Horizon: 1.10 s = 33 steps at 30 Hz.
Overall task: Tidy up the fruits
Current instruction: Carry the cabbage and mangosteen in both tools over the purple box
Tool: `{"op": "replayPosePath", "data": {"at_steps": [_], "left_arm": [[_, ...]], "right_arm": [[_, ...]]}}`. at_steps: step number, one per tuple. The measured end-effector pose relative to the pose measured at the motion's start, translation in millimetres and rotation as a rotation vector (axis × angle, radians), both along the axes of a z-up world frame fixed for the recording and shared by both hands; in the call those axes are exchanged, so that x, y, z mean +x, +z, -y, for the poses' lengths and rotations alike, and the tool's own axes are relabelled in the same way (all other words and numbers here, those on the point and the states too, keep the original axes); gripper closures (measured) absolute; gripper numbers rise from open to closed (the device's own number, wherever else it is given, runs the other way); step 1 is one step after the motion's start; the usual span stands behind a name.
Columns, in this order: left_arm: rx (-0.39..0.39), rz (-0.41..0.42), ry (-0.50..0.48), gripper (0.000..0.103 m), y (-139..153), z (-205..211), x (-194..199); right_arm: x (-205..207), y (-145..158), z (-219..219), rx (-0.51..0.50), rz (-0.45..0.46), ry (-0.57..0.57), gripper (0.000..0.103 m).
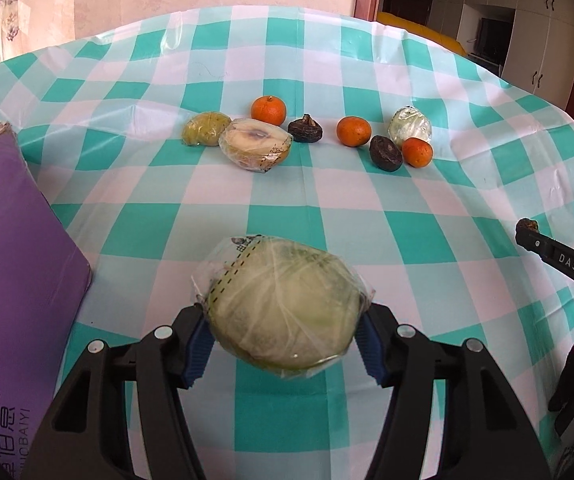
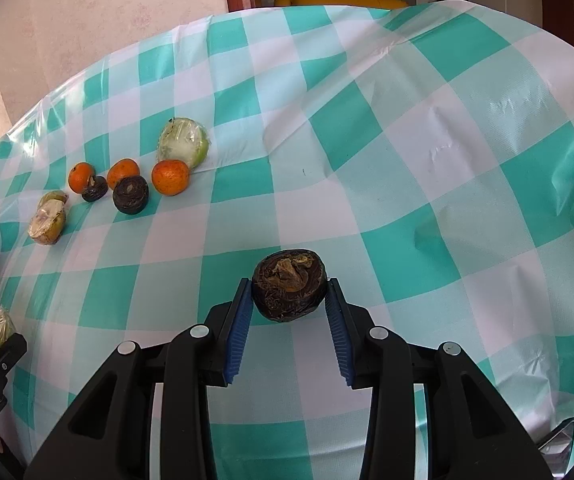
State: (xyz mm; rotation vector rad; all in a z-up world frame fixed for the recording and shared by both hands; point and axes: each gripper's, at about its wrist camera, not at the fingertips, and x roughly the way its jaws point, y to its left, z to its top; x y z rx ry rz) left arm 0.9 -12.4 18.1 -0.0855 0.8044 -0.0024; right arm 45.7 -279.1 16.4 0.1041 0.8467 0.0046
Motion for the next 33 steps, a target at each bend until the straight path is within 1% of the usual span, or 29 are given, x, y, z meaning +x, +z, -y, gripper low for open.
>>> {"op": "replayPosePath", "data": {"at_steps": [3, 10, 13, 16, 22, 24, 28, 31, 33], "left_arm": [[-0.013, 0.005, 0.003, 0.042, 0.2, -10.1, -17.1], [-0.049, 0.020, 0.014, 0.042, 1.8, -35.2, -59.1], [-0.055, 0.018, 0.007, 0.042, 0.9, -43.1, -73.6], [-0.042, 0.020, 0.003, 0.042, 1.0, -48.3, -85.8], [-0.045, 0.023, 0.003, 0.042, 2.9, -60.3, -107.1], [-0.036, 0.043, -0.004, 0.042, 11.3, -61.3, -116.9], [-0.038, 0.123, -0.045, 0.042, 39.8, -62.0, -140.0], [-0.071, 0.181, -0.052, 0.042, 61.5, -69.7, -154.9], [-0.077, 0.218, -0.042, 0.042, 73.9, -76.8, -164.0]], "right_arm": [[-20.6, 2.6, -19.8, 0.017, 0.012, 0.050, 0.065], [-56.7, 4.0, -71.0, 0.025, 0.005, 0.192, 0.065], [-68.5, 3.8, -88.1, 0.018, -0.001, 0.230, 0.065], [-78.8, 2.8, -101.1, 0.015, -0.013, 0.261, 0.065], [-91.2, 1.4, -123.1, 0.014, -0.040, 0.324, 0.065], [-95.4, 4.8, -129.8, 0.029, -0.041, 0.334, 0.065], [-104.2, 28.6, -143.0, 0.036, 0.010, 0.361, 0.065], [-111.7, 49.3, -154.2, 0.045, 0.051, 0.387, 0.065], [-117.5, 60.1, -162.4, 0.045, 0.074, 0.414, 0.065]]}}
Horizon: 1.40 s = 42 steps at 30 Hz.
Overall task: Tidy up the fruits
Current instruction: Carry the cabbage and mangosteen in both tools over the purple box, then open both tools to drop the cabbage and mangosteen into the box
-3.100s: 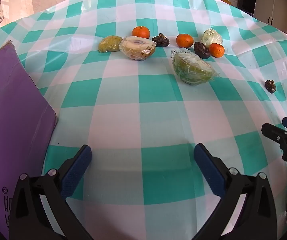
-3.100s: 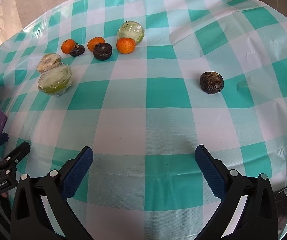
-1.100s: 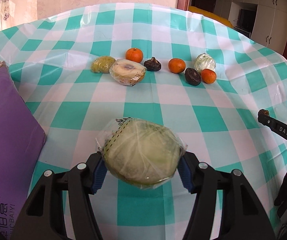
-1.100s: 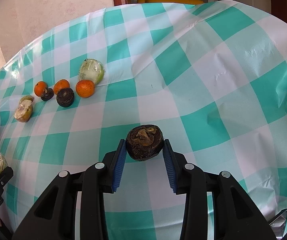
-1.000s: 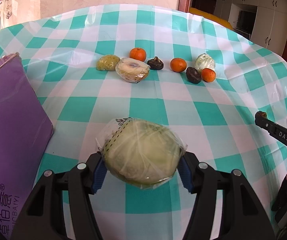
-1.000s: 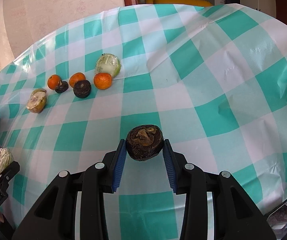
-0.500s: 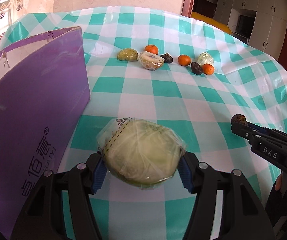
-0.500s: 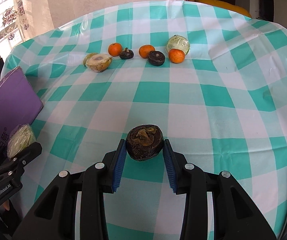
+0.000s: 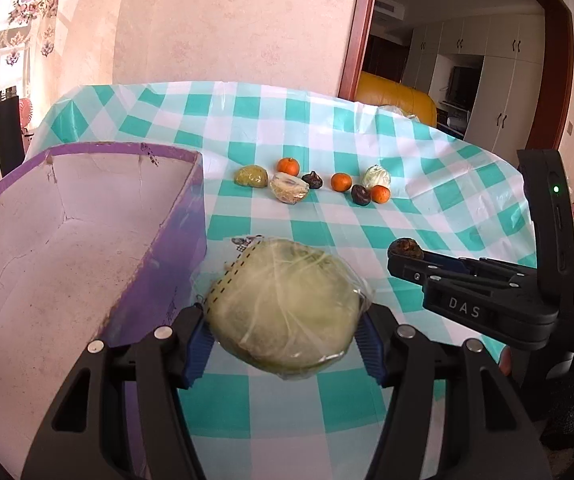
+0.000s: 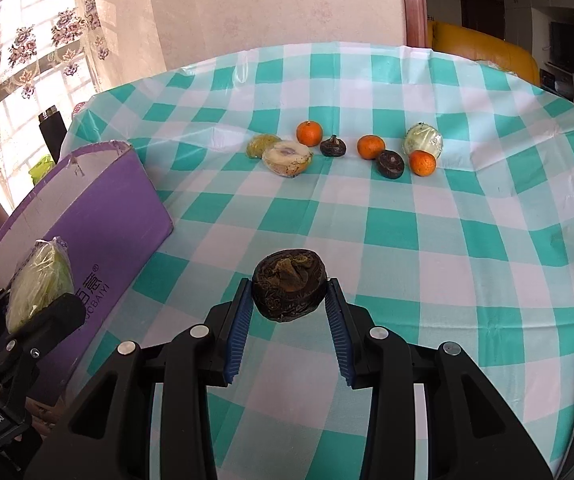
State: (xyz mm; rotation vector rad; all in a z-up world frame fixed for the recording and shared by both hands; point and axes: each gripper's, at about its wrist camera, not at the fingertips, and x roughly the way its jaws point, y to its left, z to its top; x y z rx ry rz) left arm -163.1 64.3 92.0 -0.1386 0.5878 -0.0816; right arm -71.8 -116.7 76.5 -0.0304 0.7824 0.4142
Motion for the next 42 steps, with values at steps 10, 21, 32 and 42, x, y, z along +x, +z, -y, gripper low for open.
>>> {"op": "replayPosePath", "data": {"at_steps": [10, 21, 32, 42], "left_arm": [[-0.071, 0.130, 0.071, 0.042, 51.2, -55.4, -48.4], [-0.026, 0.082, 0.342, 0.042, 41.8, -147.4, -68.4], [0.018, -0.157, 0.441, 0.042, 9.1, -209.1, -63.7], [0.202, -0.418, 0.310, 0.041, -15.2, -211.0, -30.6]], "right_arm": [[-20.5, 37.1, -47.5, 0.073, 0.071, 0.120, 0.065], [-46.0, 67.4, -154.0, 0.094, 0.114, 0.401, 0.065], [-45.8, 38.3, -264.3, -0.129, 0.039, 0.605, 0.065], [-34.5, -10.5, -314.7, -0.533, -0.037, 0.672, 0.065]]}}
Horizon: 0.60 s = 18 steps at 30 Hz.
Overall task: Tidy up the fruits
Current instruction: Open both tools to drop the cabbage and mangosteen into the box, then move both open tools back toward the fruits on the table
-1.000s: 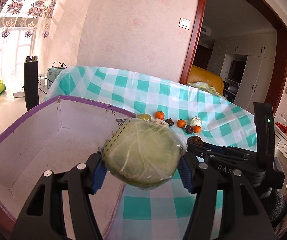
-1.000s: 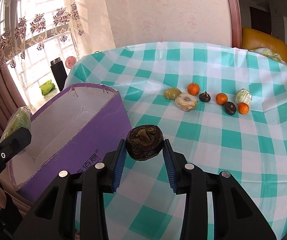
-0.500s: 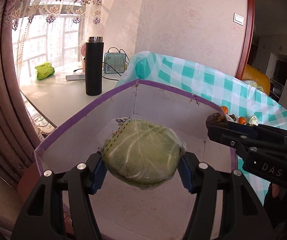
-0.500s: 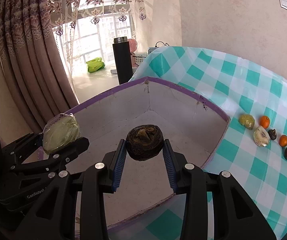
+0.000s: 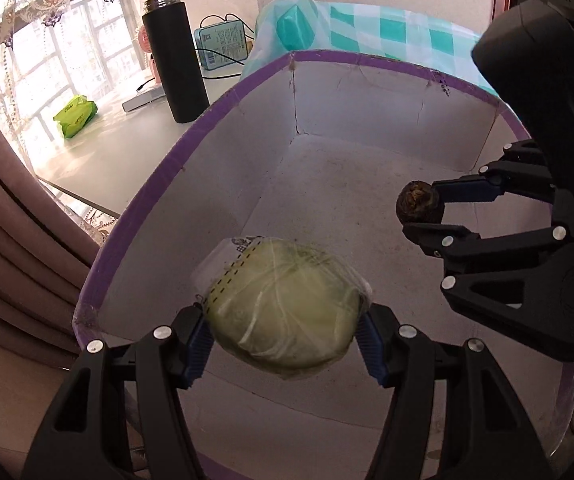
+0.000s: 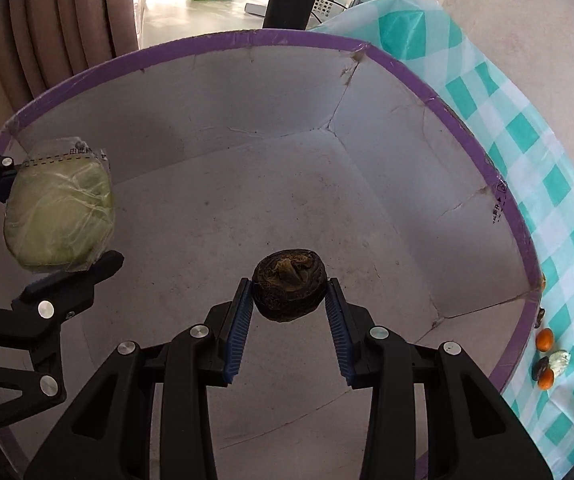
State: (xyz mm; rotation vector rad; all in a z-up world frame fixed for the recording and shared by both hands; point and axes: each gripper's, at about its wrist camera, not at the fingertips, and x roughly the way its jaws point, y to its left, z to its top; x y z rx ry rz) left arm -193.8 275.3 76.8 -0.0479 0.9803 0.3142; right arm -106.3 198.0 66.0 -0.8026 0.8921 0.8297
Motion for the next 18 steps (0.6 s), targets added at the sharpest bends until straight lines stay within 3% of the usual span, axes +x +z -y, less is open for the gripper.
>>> {"op": "replayPosePath", "data": {"at_steps": [6, 9, 12, 14, 18], "left_arm": [[0.056, -0.137, -0.065, 0.037, -15.7, 7.4, 8.4], [0.060, -0.162, -0.072, 0.032, -17.9, 8.1, 9.9], [0.064, -0.168, -0.076, 0.022, -18.3, 8.6, 10.0], [0.067, -0.166, -0.077, 0.019, -17.9, 8.6, 9.9], [0.076, -0.155, -0.070, 0.018, -15.5, 8.2, 10.6]], "right_arm": [[9.5, -12.4, -1.4, -0.100, -0.063, 0.039, 0.065], [6.6, -14.5, -1.9, -0.130, -0.057, 0.057, 0.065], [9.9, -9.6, 2.8, -0.091, -0.091, 0.046, 0.049], [11.7, -2.0, 7.3, -0.047, -0.107, 0.041, 0.025], [9.9, 5.9, 15.3, 0.000, -0.071, 0.030, 0.022]]}}
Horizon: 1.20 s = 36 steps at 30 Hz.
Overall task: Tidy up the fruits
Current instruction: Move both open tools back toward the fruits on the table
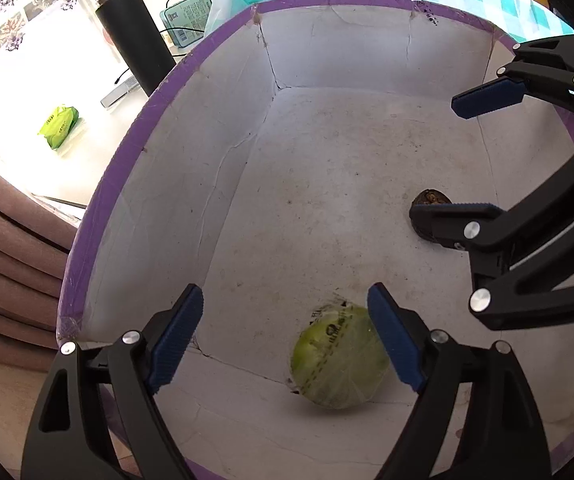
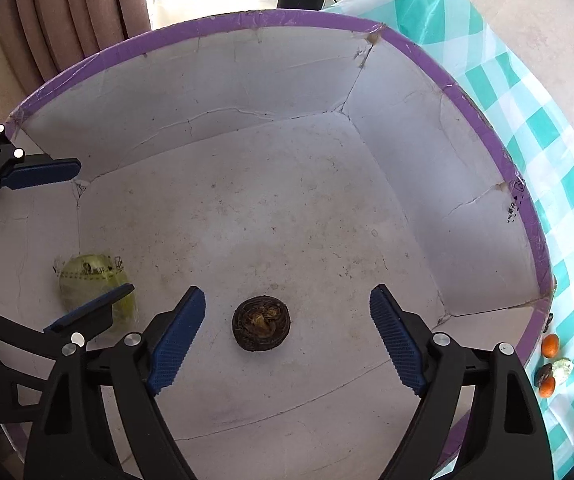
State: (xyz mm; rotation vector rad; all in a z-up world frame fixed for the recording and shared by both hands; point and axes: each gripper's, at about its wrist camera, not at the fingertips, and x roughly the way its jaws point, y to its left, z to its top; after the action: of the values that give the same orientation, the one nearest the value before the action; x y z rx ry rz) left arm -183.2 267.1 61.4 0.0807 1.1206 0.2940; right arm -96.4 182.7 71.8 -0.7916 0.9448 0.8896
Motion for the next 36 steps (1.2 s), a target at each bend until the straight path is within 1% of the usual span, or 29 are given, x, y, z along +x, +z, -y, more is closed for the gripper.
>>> {"op": "replayPosePath", "data": {"at_steps": [2, 4, 5, 6, 8, 9, 10, 12, 14, 16, 17, 18, 20, 21, 23, 26, 27, 29, 31, 33, 34, 35, 36], "left_arm": [[0.008, 0.008, 0.004, 0.018, 0.9, 1.0, -0.9], [0.040, 0.028, 0.023, 0.017, 4.0, 2.7, -2.0], [0.060, 0.050, 0.046, 0.016, 7.3, 3.1, -3.5], [0.059, 0.086, 0.061, 0.016, 14.2, 4.3, -7.0], [0.036, 0.189, 0.075, 0.016, 36.5, 5.6, -13.5], [0.047, 0.250, 0.082, 0.015, 49.8, 8.6, -17.3], [0.072, 0.313, 0.085, 0.010, 64.9, 13.9, -20.7], [0.148, 0.442, 0.070, 0.002, 93.9, 31.7, -27.8], [0.196, 0.569, 0.030, 0.002, 119.6, 56.1, -34.1], [0.185, 0.677, -0.032, 0.002, 140.5, 84.4, -38.3], [0.167, 0.719, -0.076, 0.002, 148.0, 99.9, -38.7], [0.160, 0.749, -0.116, 0.002, 152.3, 116.7, -38.0], [0.169, 0.802, -0.182, 0.002, 156.1, 152.5, -31.9], [0.162, 0.814, -0.220, 0.002, 154.5, 168.7, -26.7], [0.131, 0.801, -0.299, 0.002, 143.8, 201.2, -9.4], [0.094, 0.719, -0.404, 0.002, 113.5, 250.9, 28.2], [0.083, 0.686, -0.425, 0.002, 100.8, 265.1, 40.4], [0.033, 0.614, -0.459, 0.002, 72.9, 289.1, 64.7], [-0.040, 0.565, -0.459, 0.002, 46.6, 299.5, 90.3], [-0.144, 0.510, -0.458, 0.002, 20.6, 304.1, 118.7], [-0.183, 0.490, -0.437, 0.002, 7.2, 303.0, 135.3], [-0.208, 0.464, -0.401, 0.002, -5.4, 301.4, 152.0], [-0.232, 0.434, -0.361, 0.002, -16.2, 299.3, 167.2]], "right_arm": [[-0.9, 5.3, 4.3, 0.037, 0.021, -0.023, 0.022], [-10.0, 12.9, 5.9, 0.093, 0.059, -0.038, 0.022], [-12.9, 16.8, 10.6, 0.125, 0.087, -0.042, 0.020], [-15.8, 20.3, 16.2, 0.148, 0.117, -0.047, 0.019], [-21.2, 33.9, 31.6, 0.222, 0.170, -0.057, 0.019], [-22.1, 37.9, 35.8, 0.280, 0.193, -0.069, 0.018], [-20.3, 46.8, 48.0, 0.341, 0.203, -0.084, 0.017], [-13.8, 66.0, 75.7, 0.485, 0.193, -0.108, 0.016], [-8.3, 82.6, 104.0, 0.620, 0.214, -0.125, 0.015], [-1.4, 92.9, 134.2, 0.736, 0.262, -0.155, 0.015], [10.6, 94.8, 147.6, 0.776, 0.276, -0.186, 0.015], [18.5, 94.5, 162.5, 0.794, 0.270, -0.224, 0.015], [42.0, 87.1, 193.5, 0.813, 0.255, -0.322, 0.015], [53.1, 80.5, 210.4, 0.806, 0.266, -0.395, 0.015], [78.8, 61.8, 245.4, 0.760, 0.263, -0.540, 0.015], [117.3, 27.2, 293.5, 0.676, 0.204, -0.728, 0.015], [128.4, 14.5, 307.4, 0.638, 0.187, -0.786, 0.015], [148.3, -9.1, 336.3, 0.566, 0.155, -0.893, 0.015], [166.8, -31.1, 367.3, 0.520, 0.107, -0.986, 0.015], [177.3, -46.8, 391.8, 0.491, 0.091, -1.040, 0.015], [181.2, -52.5, 400.3, 0.474, 0.086, -1.051, 0.015], [185.6, -56.9, 409.1, 0.475, 0.062, -1.057, 0.015], [188.9, -58.9, 416.7, 0.499, 0.034, -1.055, 0.015]]}}
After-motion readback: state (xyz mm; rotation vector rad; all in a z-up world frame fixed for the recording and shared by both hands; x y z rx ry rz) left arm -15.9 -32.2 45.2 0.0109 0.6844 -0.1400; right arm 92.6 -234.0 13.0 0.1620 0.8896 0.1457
